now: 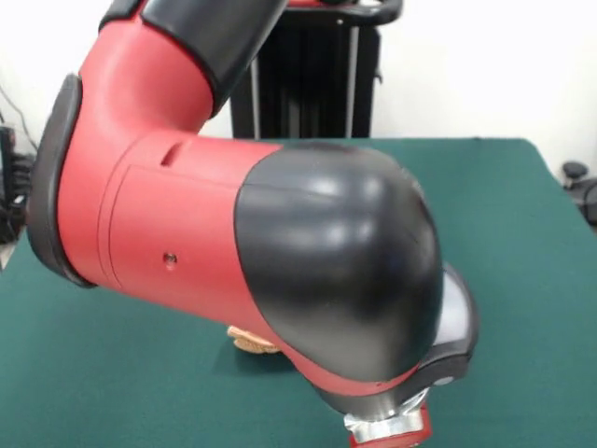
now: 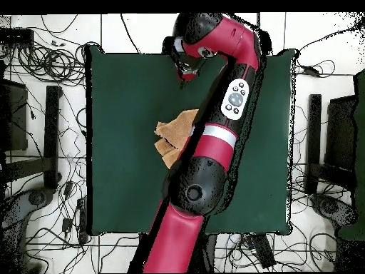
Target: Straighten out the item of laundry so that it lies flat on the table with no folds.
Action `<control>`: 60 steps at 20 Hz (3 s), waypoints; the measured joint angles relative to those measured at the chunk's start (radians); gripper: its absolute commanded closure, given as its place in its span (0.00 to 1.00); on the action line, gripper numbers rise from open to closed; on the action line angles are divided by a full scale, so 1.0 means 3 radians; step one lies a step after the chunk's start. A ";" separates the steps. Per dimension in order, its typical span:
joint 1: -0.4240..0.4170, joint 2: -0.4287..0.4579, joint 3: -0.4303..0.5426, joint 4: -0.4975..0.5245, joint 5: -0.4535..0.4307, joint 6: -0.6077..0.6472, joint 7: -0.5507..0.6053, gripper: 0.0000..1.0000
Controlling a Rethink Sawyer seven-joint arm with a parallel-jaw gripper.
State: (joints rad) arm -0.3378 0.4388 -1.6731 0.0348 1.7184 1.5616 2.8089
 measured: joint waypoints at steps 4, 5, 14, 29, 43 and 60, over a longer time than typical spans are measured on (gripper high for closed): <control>-0.0058 -0.0093 -0.0431 -0.0002 0.0382 0.0132 0.0000 0.00; -0.0084 -0.0147 -0.0656 -0.0002 0.0564 0.0195 0.0000 0.00; -0.0126 -0.0349 -0.1507 0.0041 0.0917 0.0743 0.0000 0.00; -0.0013 -0.0445 -0.2379 0.0335 0.0958 0.0993 0.0000 0.00; 0.0467 -0.0454 -0.2211 0.0756 0.0469 0.0176 0.0000 0.00; 0.0581 -0.0442 -0.1865 0.0859 0.0262 -0.0127 0.0000 0.00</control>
State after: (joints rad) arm -0.1636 0.3062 -2.2326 0.2926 1.7970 1.5234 2.8089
